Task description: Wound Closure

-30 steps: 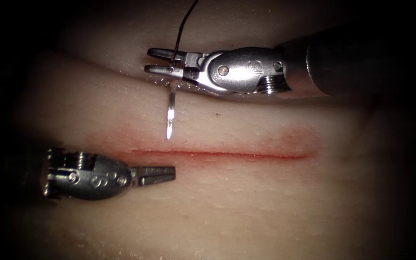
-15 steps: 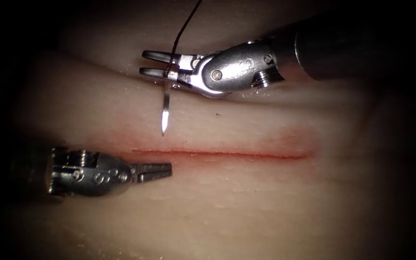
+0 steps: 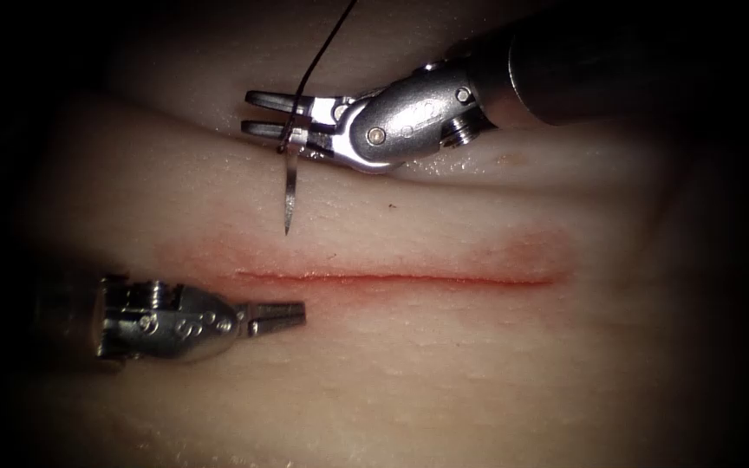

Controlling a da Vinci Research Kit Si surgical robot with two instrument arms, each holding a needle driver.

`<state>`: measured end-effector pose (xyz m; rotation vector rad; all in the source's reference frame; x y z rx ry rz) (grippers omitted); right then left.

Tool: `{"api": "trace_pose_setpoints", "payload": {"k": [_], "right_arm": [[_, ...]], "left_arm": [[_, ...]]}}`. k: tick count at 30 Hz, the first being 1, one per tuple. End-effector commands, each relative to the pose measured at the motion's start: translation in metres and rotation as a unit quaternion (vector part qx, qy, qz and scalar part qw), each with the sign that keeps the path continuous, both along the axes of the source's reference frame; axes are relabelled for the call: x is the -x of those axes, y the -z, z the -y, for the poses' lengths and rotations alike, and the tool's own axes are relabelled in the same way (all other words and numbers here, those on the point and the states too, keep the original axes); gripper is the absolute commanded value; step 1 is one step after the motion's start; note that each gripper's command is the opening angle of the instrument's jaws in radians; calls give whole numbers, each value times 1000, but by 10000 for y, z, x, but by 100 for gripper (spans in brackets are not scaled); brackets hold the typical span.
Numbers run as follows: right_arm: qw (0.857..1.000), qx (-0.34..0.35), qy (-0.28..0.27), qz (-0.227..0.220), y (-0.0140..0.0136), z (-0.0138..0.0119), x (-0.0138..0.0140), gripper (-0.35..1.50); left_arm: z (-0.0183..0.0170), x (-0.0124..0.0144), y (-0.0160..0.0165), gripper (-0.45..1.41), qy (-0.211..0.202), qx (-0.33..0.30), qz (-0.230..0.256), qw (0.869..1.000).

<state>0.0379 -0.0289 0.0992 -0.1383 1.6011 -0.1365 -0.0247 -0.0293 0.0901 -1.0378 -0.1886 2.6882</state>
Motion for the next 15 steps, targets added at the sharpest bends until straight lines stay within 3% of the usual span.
{"api": "trace_pose_setpoints", "payload": {"k": [1,15], "right_arm": [[1000,5,1,1,-6,1,-9,-35],[999,33,-1,27,-22,7,-9,-35]], "left_arm": [[5,5,-6,-35,0,-1,1,1000],[12,1,-8,-35,0,-8,-2,1000]]}}
